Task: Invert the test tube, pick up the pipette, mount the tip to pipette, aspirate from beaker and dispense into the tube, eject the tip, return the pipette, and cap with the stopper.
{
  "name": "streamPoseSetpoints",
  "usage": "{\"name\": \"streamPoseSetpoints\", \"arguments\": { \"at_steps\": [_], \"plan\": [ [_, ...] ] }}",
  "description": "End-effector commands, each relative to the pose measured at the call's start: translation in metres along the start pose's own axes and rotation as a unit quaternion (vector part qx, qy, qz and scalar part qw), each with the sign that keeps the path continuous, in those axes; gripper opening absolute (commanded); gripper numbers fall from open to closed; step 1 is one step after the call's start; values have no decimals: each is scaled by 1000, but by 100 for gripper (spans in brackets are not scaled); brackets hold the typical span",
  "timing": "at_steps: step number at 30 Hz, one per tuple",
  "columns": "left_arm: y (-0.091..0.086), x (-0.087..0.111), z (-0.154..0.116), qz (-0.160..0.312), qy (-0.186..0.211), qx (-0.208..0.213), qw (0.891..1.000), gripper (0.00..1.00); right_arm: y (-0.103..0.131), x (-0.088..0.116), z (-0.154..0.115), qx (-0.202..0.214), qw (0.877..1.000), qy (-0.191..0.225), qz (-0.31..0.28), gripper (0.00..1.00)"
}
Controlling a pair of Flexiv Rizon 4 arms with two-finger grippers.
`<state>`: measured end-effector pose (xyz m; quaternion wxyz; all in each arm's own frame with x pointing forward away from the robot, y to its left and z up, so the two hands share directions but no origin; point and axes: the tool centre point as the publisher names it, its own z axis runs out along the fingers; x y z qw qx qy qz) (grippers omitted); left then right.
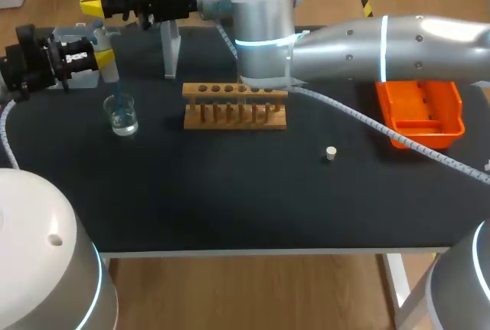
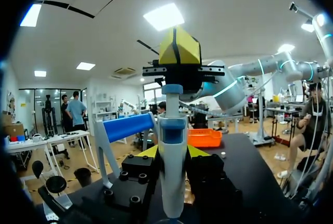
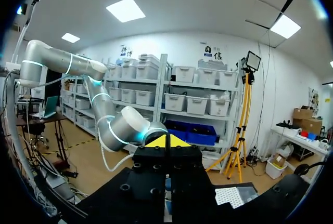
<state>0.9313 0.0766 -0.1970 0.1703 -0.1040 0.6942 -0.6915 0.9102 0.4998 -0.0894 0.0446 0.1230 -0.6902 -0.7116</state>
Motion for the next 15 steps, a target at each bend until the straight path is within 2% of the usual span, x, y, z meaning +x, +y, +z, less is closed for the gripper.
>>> {"name": "streamPoseSetpoints", "arguments": {
  "at_steps": [1, 2, 3, 15],
  "plan": [
    [-1, 0, -1, 0, 1, 0, 1000, 0, 12, 11, -20, 11, 1000, -7, -8, 38],
    [-1, 0, -1, 0, 1, 0, 1000, 0, 14, 12, -24, 13, 1000, -9, -10, 72],
    [-1, 0, -1, 0, 1, 0, 1000, 0, 16, 14, -29, 15, 1000, -11, -13, 100],
    [-1, 0, -1, 0, 1, 0, 1000, 0, 35, 29, -118, 73, 996, -41, -40, 100]
  ]
}}
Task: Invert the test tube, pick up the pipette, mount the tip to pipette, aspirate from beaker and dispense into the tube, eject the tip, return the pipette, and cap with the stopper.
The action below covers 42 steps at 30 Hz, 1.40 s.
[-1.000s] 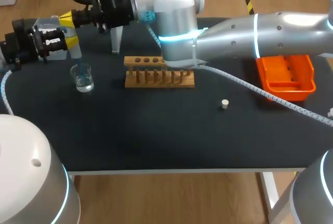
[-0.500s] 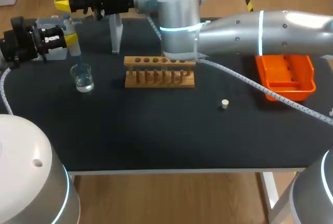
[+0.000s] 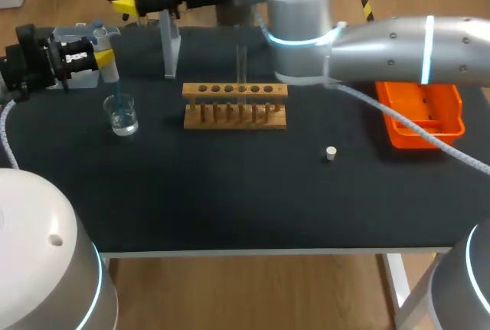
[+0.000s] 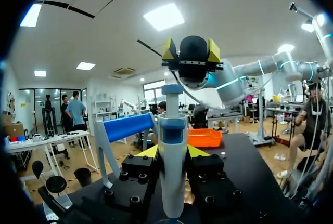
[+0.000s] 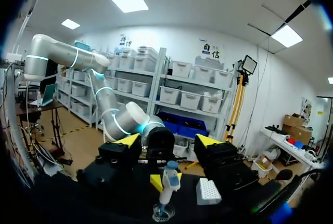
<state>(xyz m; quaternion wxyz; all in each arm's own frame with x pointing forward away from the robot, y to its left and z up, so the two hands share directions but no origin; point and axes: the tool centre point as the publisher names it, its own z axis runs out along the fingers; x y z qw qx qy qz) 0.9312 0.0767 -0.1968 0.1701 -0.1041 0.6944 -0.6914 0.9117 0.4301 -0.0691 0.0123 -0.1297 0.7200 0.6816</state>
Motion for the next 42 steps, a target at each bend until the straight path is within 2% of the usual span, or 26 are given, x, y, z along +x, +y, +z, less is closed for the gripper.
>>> {"name": "streamPoseSetpoints", "arguments": {
  "at_steps": [1, 8, 13, 21, 29, 42],
  "plan": [
    [-1, 0, -1, 0, 1, 0, 1000, 0, 8, 13, -60, 29, 1000, -12, -2, 100],
    [-1, 0, -1, 0, 1, 0, 1000, 0, -7, 16, -118, 65, 997, -33, 0, 100],
    [-1, 0, -1, 0, 1, 0, 1000, 0, -31, 15, -154, 93, 994, -56, 9, 100],
    [-1, 0, -1, 0, 1, 0, 1000, 0, -67, 13, -200, 103, 992, -70, 21, 100],
    [-1, 0, -1, 0, 1, 0, 1000, 0, -101, 12, -219, 109, 991, -65, 33, 100],
    [-1, 0, -1, 0, 1, 0, 1000, 0, -149, 6, -220, 98, 994, -40, 37, 100]
  ]
}}
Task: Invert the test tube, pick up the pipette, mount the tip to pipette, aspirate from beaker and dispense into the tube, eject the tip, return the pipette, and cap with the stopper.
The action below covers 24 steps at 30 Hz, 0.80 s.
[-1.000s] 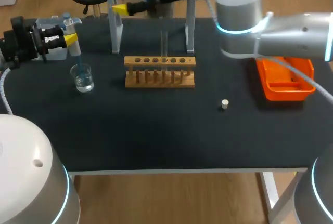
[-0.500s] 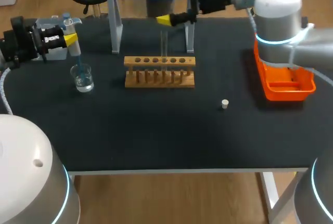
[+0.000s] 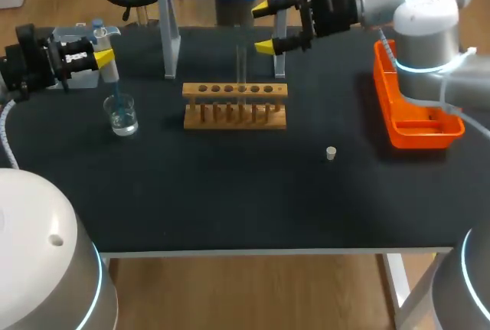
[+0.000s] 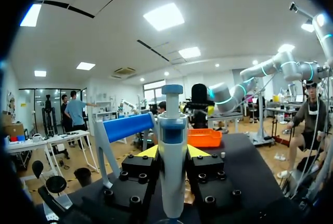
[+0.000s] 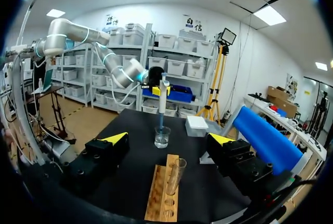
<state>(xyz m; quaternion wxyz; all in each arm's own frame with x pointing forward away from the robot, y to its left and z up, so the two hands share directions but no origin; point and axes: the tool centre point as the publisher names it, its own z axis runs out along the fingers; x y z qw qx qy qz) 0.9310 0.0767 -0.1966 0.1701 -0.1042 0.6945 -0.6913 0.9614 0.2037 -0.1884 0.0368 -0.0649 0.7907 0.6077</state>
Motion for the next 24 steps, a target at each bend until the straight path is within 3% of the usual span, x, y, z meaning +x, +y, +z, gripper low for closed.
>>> {"name": "streamPoseSetpoints", "arguments": {
  "at_steps": [1, 15, 24],
  "plan": [
    [0, 0, 0, 0, 0, 0, 1000, 0, -16, -8, 7, -6, 1000, 14, -3, 100],
    [0, 0, 0, 0, 0, 0, 1000, 0, -56, -8, 22, 8, 1000, 19, 8, 100],
    [0, 0, 0, 0, 0, 0, 1000, 0, -75, -8, 36, 39, 999, 14, 23, 100]
  ]
}}
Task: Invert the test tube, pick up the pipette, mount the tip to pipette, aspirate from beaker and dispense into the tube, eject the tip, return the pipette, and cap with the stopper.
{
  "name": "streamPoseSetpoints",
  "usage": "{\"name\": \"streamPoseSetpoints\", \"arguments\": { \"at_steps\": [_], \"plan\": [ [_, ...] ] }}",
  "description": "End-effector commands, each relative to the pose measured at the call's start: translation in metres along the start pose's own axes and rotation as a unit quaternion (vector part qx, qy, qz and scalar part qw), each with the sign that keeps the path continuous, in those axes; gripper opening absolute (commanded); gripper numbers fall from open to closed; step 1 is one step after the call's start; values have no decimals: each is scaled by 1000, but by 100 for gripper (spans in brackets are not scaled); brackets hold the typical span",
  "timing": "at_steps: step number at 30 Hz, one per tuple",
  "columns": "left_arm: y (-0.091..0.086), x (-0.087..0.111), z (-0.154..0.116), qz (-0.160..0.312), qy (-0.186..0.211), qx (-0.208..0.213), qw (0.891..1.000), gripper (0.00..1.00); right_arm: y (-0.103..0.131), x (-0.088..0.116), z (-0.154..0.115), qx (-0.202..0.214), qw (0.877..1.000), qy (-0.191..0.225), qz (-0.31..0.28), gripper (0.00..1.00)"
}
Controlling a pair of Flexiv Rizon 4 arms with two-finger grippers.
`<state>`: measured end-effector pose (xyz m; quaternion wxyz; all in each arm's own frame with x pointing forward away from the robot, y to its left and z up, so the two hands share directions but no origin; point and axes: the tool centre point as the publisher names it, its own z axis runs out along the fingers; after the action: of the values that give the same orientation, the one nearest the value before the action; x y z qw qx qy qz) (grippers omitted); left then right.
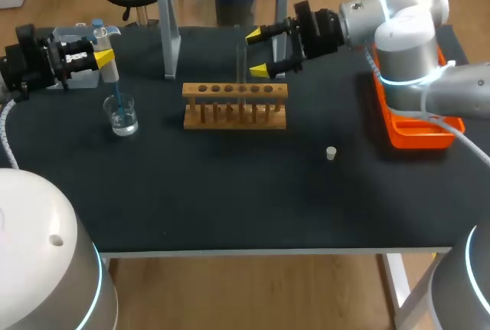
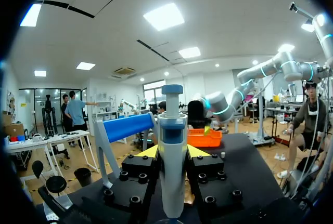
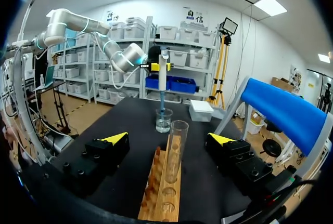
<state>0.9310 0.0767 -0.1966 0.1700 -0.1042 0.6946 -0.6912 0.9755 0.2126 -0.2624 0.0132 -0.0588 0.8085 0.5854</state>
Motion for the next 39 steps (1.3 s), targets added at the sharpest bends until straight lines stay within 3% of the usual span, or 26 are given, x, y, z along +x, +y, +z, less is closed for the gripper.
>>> {"name": "streamPoseSetpoints", "arguments": {
  "at_steps": [1, 39],
  "plan": [
    [0, 0, 0, 0, 0, 0, 1000, 0, -4, -4, 10, 15, 1000, -6, 6, 100],
    [0, 0, 0, 0, 0, 0, 1000, 0, -18, -14, 41, 92, 995, -49, 8, 100]
  ]
}}
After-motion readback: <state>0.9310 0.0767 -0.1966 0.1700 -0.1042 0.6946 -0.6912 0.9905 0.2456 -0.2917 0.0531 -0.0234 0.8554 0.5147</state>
